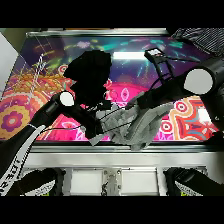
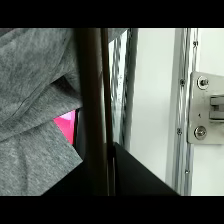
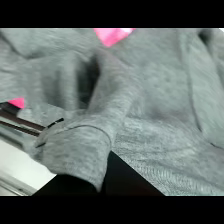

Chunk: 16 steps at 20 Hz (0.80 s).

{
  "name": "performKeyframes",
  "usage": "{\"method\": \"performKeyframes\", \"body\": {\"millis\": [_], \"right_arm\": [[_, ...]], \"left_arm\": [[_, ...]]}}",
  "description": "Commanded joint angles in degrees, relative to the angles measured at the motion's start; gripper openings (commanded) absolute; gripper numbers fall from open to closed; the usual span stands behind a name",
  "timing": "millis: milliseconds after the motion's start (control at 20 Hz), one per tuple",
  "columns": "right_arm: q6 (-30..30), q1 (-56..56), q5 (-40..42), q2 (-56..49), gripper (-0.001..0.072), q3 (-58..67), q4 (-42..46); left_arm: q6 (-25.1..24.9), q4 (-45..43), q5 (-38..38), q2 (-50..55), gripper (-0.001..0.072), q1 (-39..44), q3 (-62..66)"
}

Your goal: Fold the clothes and pants, and hang the long-sleeved shirts on hangers.

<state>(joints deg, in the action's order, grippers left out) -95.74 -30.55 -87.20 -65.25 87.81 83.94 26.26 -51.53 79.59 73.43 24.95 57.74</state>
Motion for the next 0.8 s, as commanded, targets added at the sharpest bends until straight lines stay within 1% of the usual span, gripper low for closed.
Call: {"method": "performKeyframes", "body": {"millis": [0, 150, 350, 500, 750], "right_arm": [[-0.7, -3.7, 5.6, -0.5, 0.0021, 0.5, -5.8], [-0.7, -5.6, 8.6, -1.4, 0.0021, 0.5, -9.4], [-1.2, -7.8, 11.0, -3.4, 0.0021, 0.5, -11.0], [-1.4, -8.6, 12.7, -3.9, 0.0021, 0.5, -11.1], [-1.3, -8.6, 12.8, -3.9, 0.0025, 0.5, -11.2]], "left_arm": [[-0.3, 0.6, -0.2, 0.1, 0.0015, 0.0, 0.0], [-0.3, 0.6, -0.1, 0.1, 0.0015, 0.0, 0.0], [-0.3, 0.6, -0.2, 0.1, 0.0015, 0.0, 0.0], [-0.3, 0.6, -0.1, 0.1, 0.0015, 0.0, 0.0], [-0.3, 0.6, -0.1, 0.1, 0.0016, 0.0, 0.0]]}}
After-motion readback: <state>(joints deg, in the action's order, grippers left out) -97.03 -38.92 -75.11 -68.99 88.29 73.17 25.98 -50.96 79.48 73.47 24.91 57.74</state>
